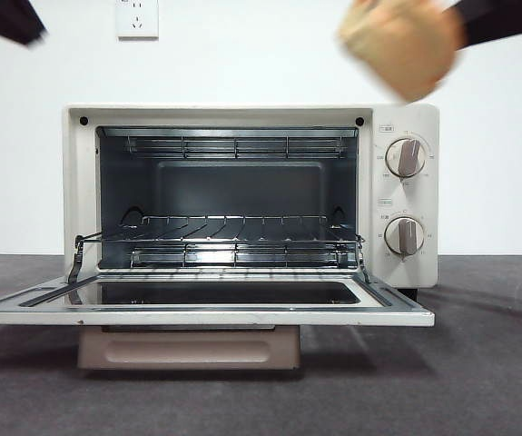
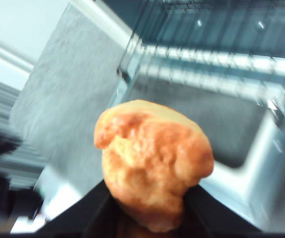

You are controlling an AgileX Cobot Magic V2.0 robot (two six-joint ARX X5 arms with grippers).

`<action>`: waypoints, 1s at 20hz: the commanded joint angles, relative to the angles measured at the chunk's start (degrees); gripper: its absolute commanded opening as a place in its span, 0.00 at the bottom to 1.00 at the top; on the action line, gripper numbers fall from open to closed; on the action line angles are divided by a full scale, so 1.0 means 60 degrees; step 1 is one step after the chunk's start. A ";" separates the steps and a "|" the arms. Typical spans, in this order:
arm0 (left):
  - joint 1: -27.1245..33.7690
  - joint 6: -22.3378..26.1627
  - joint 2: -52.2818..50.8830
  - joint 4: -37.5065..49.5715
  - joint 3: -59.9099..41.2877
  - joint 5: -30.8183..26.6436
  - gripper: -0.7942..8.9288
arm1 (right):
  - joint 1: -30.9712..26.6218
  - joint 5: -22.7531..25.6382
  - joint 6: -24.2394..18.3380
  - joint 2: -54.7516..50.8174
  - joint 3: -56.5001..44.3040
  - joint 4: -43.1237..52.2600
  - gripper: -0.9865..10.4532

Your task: The left arm flap open the oven, the right arm pick bread and place it into oven, the left arm flap close the oven

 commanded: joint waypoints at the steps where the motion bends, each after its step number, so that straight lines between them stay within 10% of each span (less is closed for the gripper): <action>1: -0.0069 -0.0503 -0.0590 -0.0062 0.0171 -0.0011 0.10 | 0.0561 0.0608 0.0703 0.0903 0.0175 0.1424 0.20; 20: -0.0069 -0.1759 -0.2127 -0.0142 0.0171 -0.0007 0.10 | 0.0707 0.3100 0.2473 0.4998 0.0178 0.6572 0.20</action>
